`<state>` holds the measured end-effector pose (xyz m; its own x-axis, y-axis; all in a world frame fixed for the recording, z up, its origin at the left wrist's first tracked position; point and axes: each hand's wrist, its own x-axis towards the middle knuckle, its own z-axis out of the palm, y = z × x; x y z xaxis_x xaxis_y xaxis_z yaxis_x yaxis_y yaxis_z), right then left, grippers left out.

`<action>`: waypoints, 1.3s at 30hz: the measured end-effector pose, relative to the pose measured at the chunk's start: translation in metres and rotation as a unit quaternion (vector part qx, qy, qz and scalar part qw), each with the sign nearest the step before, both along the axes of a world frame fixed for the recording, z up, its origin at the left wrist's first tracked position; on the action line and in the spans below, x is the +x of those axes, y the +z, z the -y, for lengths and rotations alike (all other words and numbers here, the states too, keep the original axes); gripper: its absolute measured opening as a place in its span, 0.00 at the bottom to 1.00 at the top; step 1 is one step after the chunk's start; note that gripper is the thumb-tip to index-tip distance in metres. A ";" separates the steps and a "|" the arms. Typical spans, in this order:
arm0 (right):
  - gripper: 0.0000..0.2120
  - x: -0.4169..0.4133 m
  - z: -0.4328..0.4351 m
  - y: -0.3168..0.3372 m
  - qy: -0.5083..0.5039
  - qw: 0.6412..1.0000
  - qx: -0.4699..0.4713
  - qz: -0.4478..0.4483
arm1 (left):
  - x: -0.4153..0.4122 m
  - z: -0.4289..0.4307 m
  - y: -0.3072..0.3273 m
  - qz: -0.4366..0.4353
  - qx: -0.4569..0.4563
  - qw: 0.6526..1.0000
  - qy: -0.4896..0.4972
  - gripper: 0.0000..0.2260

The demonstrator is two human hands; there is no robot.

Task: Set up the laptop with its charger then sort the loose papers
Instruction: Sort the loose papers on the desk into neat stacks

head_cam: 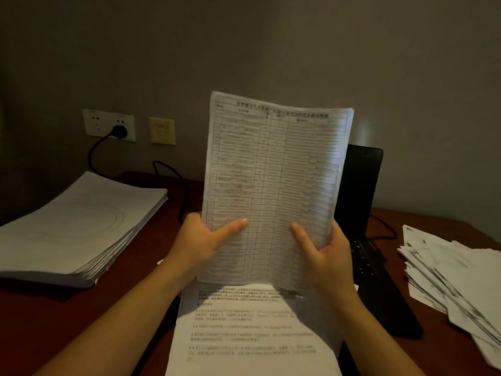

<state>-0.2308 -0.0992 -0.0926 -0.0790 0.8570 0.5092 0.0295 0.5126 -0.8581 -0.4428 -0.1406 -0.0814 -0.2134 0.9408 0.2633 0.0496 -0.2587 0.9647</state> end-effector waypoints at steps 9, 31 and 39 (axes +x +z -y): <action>0.13 -0.005 0.004 -0.002 0.030 0.994 -0.104 0.010 | -0.014 -0.003 0.003 -0.037 0.003 0.999 0.013 0.10; 0.20 -0.234 0.017 0.028 0.197 0.937 -0.258 0.126 | -0.265 0.050 0.031 -0.269 -0.199 0.912 0.236 0.25; 0.32 -0.296 0.021 0.007 0.159 0.921 -0.187 0.302 | -0.313 0.050 0.009 -0.392 -0.244 0.851 0.249 0.28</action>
